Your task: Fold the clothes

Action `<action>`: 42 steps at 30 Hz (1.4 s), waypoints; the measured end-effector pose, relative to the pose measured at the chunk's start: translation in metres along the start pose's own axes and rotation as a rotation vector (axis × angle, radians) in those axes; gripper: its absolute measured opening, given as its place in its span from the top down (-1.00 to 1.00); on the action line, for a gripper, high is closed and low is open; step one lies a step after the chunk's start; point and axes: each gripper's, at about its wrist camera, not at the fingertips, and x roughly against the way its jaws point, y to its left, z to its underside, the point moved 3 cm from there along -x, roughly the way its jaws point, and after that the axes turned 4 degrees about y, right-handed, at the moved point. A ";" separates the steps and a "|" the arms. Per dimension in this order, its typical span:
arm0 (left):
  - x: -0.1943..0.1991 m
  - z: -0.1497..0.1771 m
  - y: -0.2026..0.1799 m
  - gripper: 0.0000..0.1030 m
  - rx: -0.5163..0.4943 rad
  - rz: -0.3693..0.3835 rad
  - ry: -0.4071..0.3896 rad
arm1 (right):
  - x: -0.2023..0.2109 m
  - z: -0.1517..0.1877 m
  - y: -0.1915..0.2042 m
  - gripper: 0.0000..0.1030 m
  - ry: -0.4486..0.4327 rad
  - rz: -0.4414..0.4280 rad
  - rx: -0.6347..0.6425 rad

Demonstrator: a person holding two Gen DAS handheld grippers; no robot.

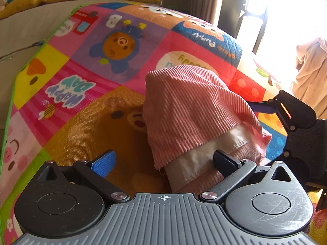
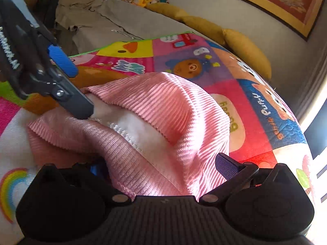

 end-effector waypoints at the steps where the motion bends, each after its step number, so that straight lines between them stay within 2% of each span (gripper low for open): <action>1: -0.001 0.001 -0.001 -1.00 0.003 -0.002 -0.002 | -0.005 0.000 -0.004 -1.00 0.007 0.011 -0.019; 4: -0.009 0.007 -0.007 -1.00 0.009 0.008 0.015 | -0.011 -0.003 -0.005 -1.00 0.013 0.092 -0.005; 6: -0.014 0.012 -0.012 -1.00 0.011 -0.006 0.026 | -0.016 -0.005 -0.009 -1.00 0.022 0.110 -0.016; 8: -0.016 0.017 -0.017 -1.00 0.012 -0.029 0.029 | -0.021 -0.006 -0.015 -1.00 0.037 0.096 -0.048; 13: -0.009 0.038 -0.033 -1.00 -0.031 -0.119 -0.001 | -0.006 0.007 -0.022 -1.00 0.097 -0.009 -0.155; 16: -0.008 0.044 -0.043 -1.00 -0.062 -0.193 0.007 | 0.010 0.023 -0.025 -1.00 0.137 -0.029 -0.251; 19: -0.005 0.051 -0.051 -1.00 -0.045 -0.258 -0.004 | 0.030 0.046 -0.030 -1.00 0.176 -0.027 -0.384; 23: 0.008 0.069 -0.065 -1.00 0.002 -0.227 -0.022 | 0.057 0.077 -0.034 -1.00 0.209 -0.082 -0.547; 28: 0.013 0.086 -0.093 -1.00 -0.058 -0.253 -0.014 | 0.090 0.098 -0.019 -1.00 0.195 -0.062 -0.547; 32: 0.017 0.090 -0.095 -1.00 -0.024 -0.254 -0.014 | 0.106 0.104 -0.011 -1.00 0.178 -0.024 -0.542; 37: 0.016 0.089 -0.091 -1.00 -0.017 -0.264 -0.015 | 0.106 0.108 -0.017 -1.00 0.164 -0.036 -0.581; 42: 0.020 0.098 -0.093 -1.00 0.008 -0.259 -0.020 | 0.107 0.109 -0.016 -1.00 0.165 -0.045 -0.556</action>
